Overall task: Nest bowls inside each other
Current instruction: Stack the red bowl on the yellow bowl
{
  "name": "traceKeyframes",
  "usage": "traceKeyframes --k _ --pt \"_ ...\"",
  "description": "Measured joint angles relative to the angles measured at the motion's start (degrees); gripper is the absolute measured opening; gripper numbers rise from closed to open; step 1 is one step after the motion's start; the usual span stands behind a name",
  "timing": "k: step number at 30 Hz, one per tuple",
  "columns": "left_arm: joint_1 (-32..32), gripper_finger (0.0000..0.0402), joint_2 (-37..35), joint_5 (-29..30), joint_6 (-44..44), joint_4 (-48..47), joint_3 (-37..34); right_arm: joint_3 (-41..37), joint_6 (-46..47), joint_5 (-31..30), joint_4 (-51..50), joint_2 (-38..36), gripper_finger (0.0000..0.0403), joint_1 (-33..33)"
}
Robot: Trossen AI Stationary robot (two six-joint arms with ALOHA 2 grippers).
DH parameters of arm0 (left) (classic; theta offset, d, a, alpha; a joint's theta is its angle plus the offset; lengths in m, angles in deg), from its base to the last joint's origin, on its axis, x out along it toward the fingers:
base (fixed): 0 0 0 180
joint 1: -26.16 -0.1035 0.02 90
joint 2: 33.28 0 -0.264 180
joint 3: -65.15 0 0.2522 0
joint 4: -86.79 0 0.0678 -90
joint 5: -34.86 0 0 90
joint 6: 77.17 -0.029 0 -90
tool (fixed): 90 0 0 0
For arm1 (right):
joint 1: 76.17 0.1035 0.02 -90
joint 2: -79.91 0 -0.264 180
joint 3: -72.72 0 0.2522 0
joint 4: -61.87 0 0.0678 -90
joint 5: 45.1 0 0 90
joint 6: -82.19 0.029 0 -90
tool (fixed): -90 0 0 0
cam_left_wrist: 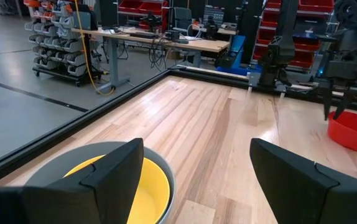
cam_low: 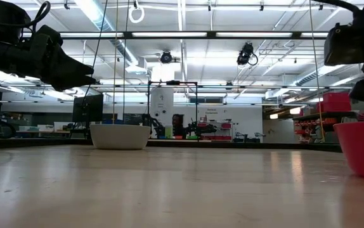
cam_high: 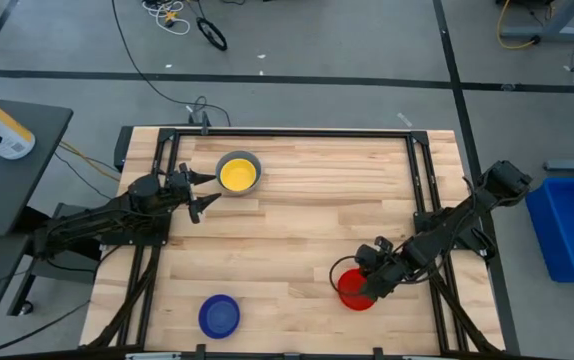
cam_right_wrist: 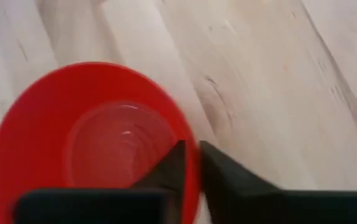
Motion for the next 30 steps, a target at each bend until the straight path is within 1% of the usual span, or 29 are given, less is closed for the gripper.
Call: traceKeyframes --k 1,2,5,8,14,17,20,23,26,28,30 --pt "0.0 0.0304 0.0 0.0 0.0 0.0 0.0 0.0 -0.5 0.0 0.3 0.0 0.0026 0.0" --pt "0.0 0.0304 0.0 0.0 0.0 0.0 0.0 0.0 -1.0 -0.1 0.8 0.0 0.0014 0.0" --pt "0.0 0.0304 0.0 0.0 0.0 0.0 0.0 0.0 -2.4 -0.1 1.5 0.0 0.0007 0.0" --pt "0.0 0.0304 0.0 0.0 0.0 0.0 0.0 0.0 -4.0 -2.2 2.5 0.0 0.0005 0.0" --pt "0.0 0.0304 0.0 0.0 0.0 0.0 0.0 0.0 -8.5 -10.2 4.4 0.0 0.0003 -1.3" --pt "0.0 0.0304 0.0 0.0 0.0 0.0 0.0 0.0 -11.4 -15.0 5.8 0.0 0.0002 -3.4" --pt "0.0 0.0304 0.0 0.0 0.0 0.0 0.0 0.0 -16.7 -20.8 9.3 0.0 0.0002 -6.7" --pt "0.0 0.0304 0.0 0.0 -0.3 -0.4 0.0 0.0 -26.0 -25.5 16.9 0.0 0.0001 -11.2" --pt "0.0 0.0304 0.0 0.0 -0.3 -0.5 0.0 -0.4 -39.0 -26.4 29.4 0.0 0.0001 -17.2" --pt "0.0 0.0304 0.0 0.0 -0.6 -0.5 0.0 -1.8 -48.2 -22.7 40.4 0.0 0.0001 -21.9" --pt "0.0 0.0304 0.0 0.0 -0.9 -0.5 0.0 -3.5 -54.9 -16.0 51.4 0.6 0.0001 -27.2"
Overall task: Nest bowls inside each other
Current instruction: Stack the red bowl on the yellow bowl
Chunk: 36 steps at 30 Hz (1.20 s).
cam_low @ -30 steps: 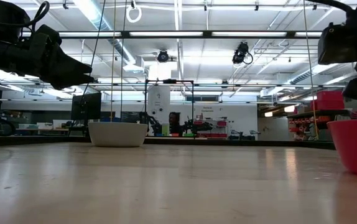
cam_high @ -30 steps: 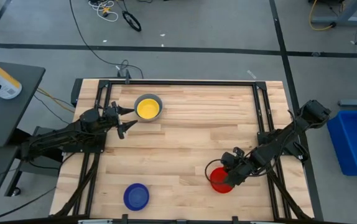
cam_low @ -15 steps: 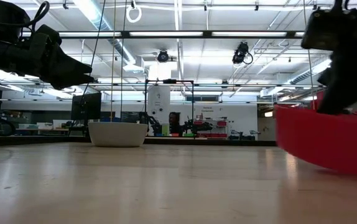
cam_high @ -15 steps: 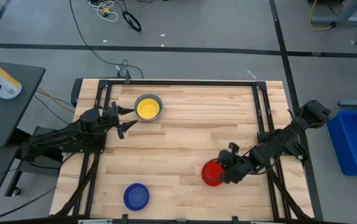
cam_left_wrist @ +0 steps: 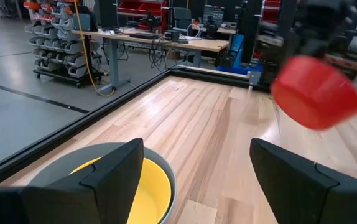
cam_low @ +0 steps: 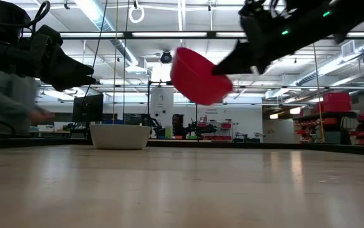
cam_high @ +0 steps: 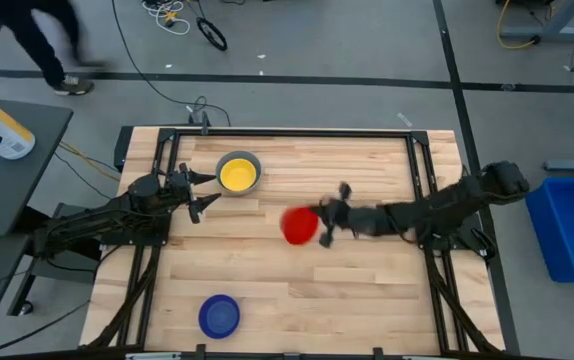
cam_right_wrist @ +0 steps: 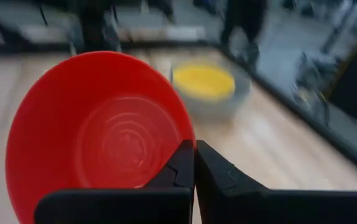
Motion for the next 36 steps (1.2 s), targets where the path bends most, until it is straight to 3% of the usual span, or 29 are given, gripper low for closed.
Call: traceKeyframes --k 7,10,14,19,26,36 --pt "0.0 0.0304 0.4 0.0 0.0 0.0 0.0 -1.0 -6.9 23.8 23.7 8.4 0.0001 -18.3" --pt "0.0 0.0304 1.4 0.0 -0.4 0.0 0.0 2.3 -6.2 32.3 30.6 14.8 0.0001 -23.5" --pt "0.0 0.0304 3.3 0.0 -0.9 0.0 0.0 10.5 -5.3 39.3 32.8 23.8 0.0001 -27.2" --pt "0.0 0.0304 5.1 0.0 -1.5 0.0 0.0 23.1 -4.7 42.1 31.5 33.0 0.0 -29.0" --pt "0.0 0.0304 5.5 0.0 -1.5 0.0 0.0 38.2 -1.8 41.8 19.2 40.6 0.0 -30.5" --pt "0.0 0.0304 5.5 0.0 -1.6 0.0 0.0 45.8 1.3 39.9 6.7 42.9 0.0 -32.0"
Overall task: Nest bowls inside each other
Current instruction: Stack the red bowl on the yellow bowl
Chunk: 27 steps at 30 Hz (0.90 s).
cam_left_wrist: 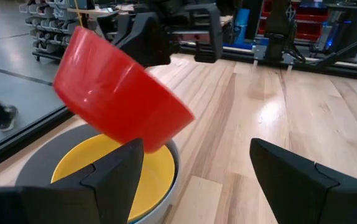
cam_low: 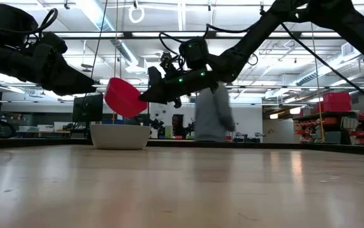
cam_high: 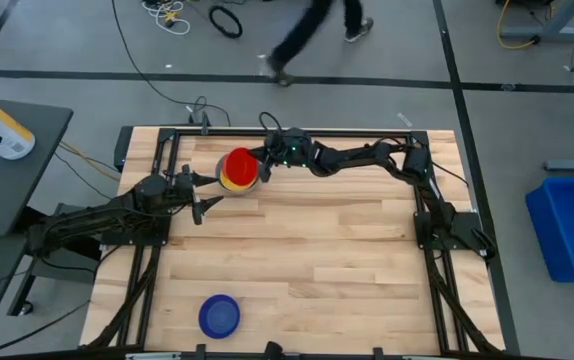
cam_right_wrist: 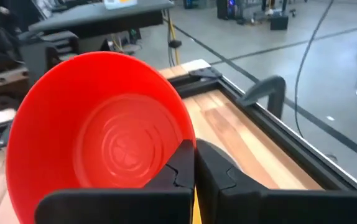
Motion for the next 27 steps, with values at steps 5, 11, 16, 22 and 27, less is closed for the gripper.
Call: traceKeyframes --k 5,11,16,22,27 --pt "0.0 0.0304 0.0 0.0 0.0 0.0 0.0 1.5 1.0 0.0 -5.0 0.0 0.0 -0.7" --pt "0.0 0.0304 0.0 0.0 0.0 0.0 0.0 1.6 1.1 0.0 -6.4 0.0 0.0 -0.8" --pt "0.0 0.0304 0.0 0.0 0.0 0.0 0.0 1.6 1.9 0.0 -9.9 0.0 0.0 -0.9" --pt "0.0 0.0304 0.0 0.0 0.1 0.0 0.0 1.6 1.4 0.0 -12.1 0.0 0.0 -0.9" --pt "0.0 0.0304 0.0 0.0 0.2 0.0 0.0 1.6 1.0 0.0 -12.7 0.0 0.0 -0.9"
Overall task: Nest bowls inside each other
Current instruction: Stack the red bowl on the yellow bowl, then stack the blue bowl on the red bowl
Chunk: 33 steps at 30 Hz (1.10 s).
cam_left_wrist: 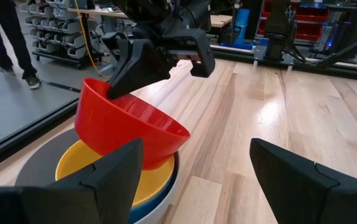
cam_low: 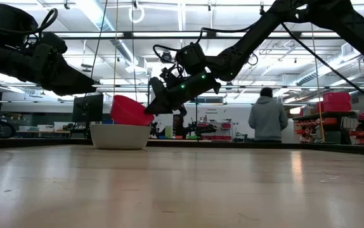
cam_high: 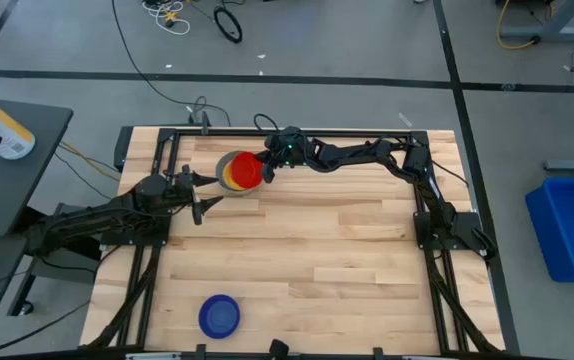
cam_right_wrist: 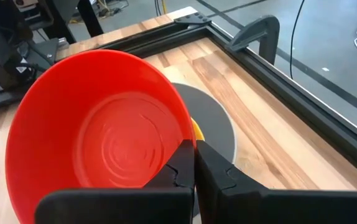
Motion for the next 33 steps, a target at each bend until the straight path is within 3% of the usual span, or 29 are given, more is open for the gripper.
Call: traceKeyframes --k 7,16,20,28,33 --pt "0.0 0.0304 0.0 0.0 0.0 0.0 0.0 0.0 0.5 0.1 0.0 0.0 0.0021 -0.2" --pt "0.0 0.0304 0.0 0.0 0.0 0.0 0.0 0.0 1.1 3.7 1.4 0.0 0.0144 -0.2" --pt "0.0 0.0304 0.0 0.0 -0.1 0.0 0.0 0.0 1.1 4.5 2.6 0.0 0.0179 -0.1" --pt "0.0 0.0304 0.0 0.2 -0.7 0.0 0.0 0.0 -6.4 2.6 10.9 0.0 0.0193 2.4" --pt "0.0 0.0304 0.0 0.1 -0.7 0.0 0.0 0.0 -13.1 6.3 14.2 -0.6 0.0184 7.2"
